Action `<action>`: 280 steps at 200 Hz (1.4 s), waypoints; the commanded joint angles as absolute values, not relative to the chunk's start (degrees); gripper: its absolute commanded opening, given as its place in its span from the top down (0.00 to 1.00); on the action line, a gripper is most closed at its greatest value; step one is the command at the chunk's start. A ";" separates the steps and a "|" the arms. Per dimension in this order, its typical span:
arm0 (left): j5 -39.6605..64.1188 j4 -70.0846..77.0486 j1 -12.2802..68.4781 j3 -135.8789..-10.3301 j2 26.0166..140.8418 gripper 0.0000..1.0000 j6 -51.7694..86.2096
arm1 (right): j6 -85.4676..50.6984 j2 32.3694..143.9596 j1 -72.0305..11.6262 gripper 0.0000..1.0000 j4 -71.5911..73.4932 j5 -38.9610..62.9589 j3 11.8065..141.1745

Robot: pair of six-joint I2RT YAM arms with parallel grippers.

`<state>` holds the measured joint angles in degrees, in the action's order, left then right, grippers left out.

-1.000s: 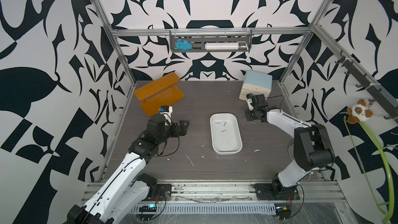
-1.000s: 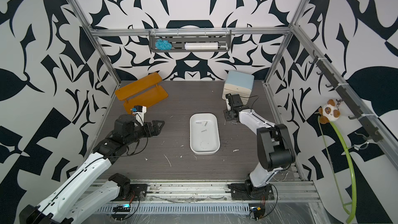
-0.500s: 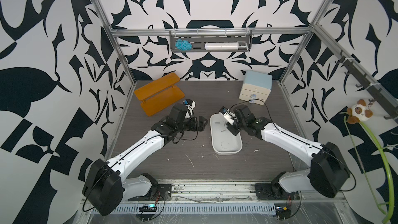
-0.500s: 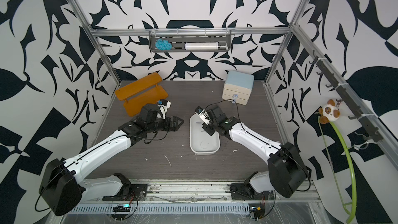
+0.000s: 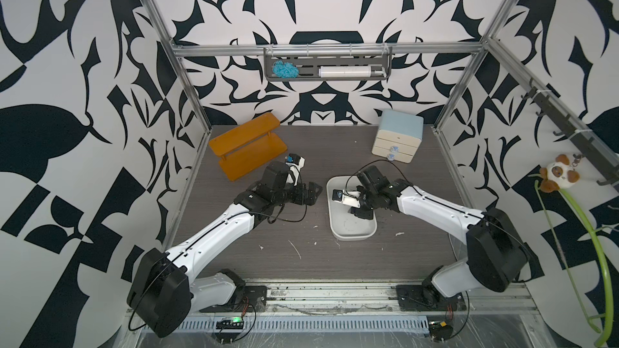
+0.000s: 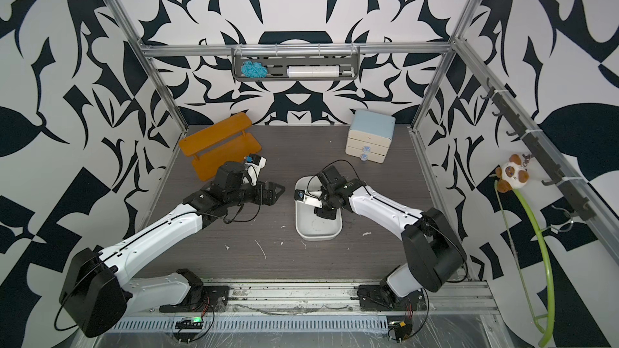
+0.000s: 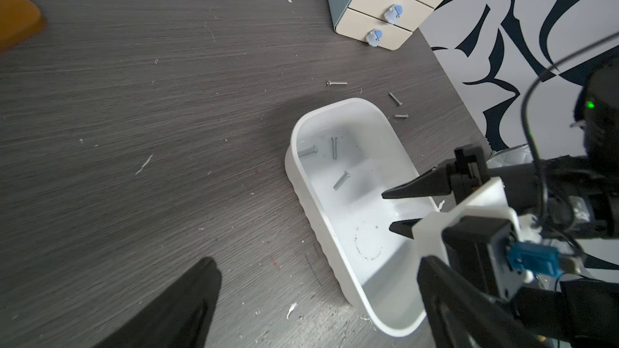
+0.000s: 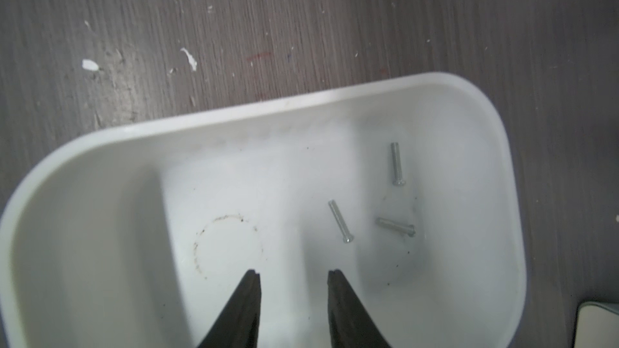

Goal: Take out the screws from the storage box
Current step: Pick up the screw from the storage box.

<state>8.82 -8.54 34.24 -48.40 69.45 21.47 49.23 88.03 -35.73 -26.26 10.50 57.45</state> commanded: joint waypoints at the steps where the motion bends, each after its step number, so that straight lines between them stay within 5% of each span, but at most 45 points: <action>1: 9.66 -7.53 33.10 -47.13 67.66 0.01 20.38 | 55.37 93.53 -34.94 0.64 -28.79 14.21 63.75; 33: 9.74 -7.36 32.64 -46.51 67.70 0.01 20.57 | 58.46 103.38 -33.14 0.77 -35.30 13.59 71.26; 183: 9.76 -7.91 31.83 -47.49 70.75 0.01 21.00 | 61.13 110.76 -29.45 0.79 -38.32 16.30 75.02; 223: 9.64 -8.17 31.83 -47.43 70.34 0.01 21.00 | 61.24 111.07 -29.48 1.00 -39.65 15.91 75.62; 280: 9.18 -8.26 31.87 -47.35 70.15 0.01 21.05 | 60.62 110.62 -29.50 1.00 -39.69 17.18 77.15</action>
